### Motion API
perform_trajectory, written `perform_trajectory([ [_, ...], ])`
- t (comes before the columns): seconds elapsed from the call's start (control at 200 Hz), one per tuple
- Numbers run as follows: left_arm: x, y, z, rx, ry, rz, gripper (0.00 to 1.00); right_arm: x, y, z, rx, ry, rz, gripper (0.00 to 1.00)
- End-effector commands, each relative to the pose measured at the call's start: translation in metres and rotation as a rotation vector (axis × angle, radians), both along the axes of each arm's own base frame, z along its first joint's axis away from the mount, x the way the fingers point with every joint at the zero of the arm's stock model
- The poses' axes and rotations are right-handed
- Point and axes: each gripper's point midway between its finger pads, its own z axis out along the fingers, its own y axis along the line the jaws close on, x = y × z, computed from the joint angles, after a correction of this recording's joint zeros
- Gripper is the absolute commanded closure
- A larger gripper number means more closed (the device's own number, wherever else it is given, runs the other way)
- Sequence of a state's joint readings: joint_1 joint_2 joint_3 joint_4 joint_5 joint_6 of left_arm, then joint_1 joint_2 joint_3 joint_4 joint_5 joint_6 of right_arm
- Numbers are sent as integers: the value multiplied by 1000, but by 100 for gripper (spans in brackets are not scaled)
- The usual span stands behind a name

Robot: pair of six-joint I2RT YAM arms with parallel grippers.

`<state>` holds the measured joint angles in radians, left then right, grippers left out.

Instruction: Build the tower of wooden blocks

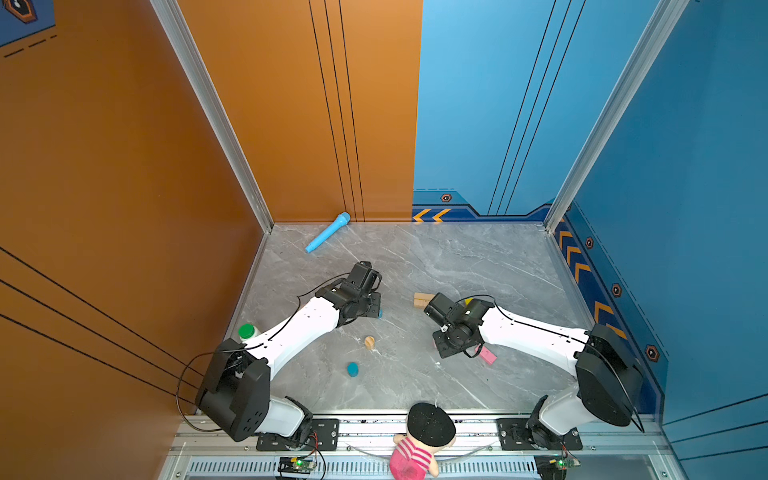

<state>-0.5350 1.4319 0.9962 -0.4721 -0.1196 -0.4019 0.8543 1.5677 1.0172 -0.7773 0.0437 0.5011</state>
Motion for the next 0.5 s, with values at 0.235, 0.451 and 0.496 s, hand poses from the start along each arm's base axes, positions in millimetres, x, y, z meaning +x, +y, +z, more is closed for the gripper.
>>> perform_trajectory([
  [0.235, 7, -3, 4, -16, -5, 3, 100, -4, 10, -41, -14, 63, -10, 100],
  [0.451, 14, -9, 7, -22, -6, -4, 100, 6, 18, -45, -6, 48, -30, 100],
  [0.496, 14, -10, 6, -21, -5, -6, 100, 9, 19, -45, -3, 42, -36, 100],
])
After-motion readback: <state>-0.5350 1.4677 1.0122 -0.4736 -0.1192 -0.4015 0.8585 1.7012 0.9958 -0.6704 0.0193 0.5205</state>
